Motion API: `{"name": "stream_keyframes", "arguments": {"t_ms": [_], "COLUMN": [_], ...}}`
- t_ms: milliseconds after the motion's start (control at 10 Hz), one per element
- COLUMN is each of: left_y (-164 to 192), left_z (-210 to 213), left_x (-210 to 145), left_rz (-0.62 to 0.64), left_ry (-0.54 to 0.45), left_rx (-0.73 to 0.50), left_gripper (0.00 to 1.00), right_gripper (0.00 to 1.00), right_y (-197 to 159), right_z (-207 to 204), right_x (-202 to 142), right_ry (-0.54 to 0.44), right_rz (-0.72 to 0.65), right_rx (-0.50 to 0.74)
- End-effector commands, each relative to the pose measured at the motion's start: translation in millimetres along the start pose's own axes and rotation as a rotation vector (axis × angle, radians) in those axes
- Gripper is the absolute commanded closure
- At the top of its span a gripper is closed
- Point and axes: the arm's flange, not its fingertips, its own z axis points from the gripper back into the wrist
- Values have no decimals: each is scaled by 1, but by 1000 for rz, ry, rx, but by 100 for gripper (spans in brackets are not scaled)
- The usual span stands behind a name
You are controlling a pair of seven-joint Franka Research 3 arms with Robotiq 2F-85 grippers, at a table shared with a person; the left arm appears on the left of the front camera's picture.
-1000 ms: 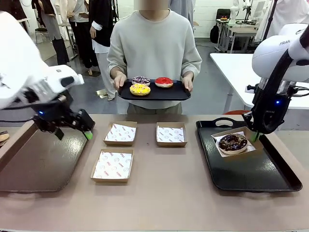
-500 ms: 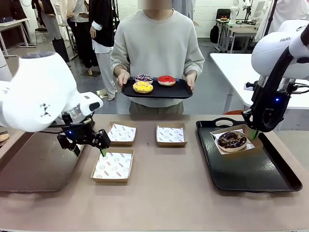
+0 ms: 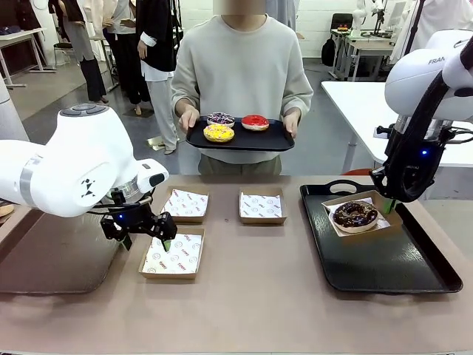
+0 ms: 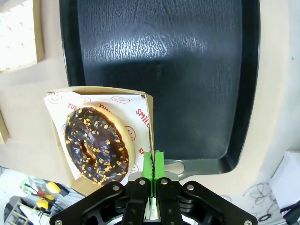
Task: Individually package the donuts and arrange them on the tray.
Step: Place the picked Paper togo box on the Handle tray while simultaneously picking up another Paper togo box from the table with the other hand.
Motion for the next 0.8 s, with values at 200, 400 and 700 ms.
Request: {"name": "stream_keyframes", "arguments": {"t_ms": [200,400,700], "left_y": [0,0,0], "left_z": [3,3,3], "left_x": [-1,-1,-1], "left_rz": [2,2,2], "left_ry": [-4,-4,-4], "left_rx": [4,4,4], "left_gripper": [0,0,0], "right_gripper": [99,99,99], "right_y": [0,0,0], "right_z": [3,3,3], "right_x": [0,0,0], "right_ry": [2,2,2], "right_rz": [-1,-1,-1], "right_rx": [-14,-14,-14]}}
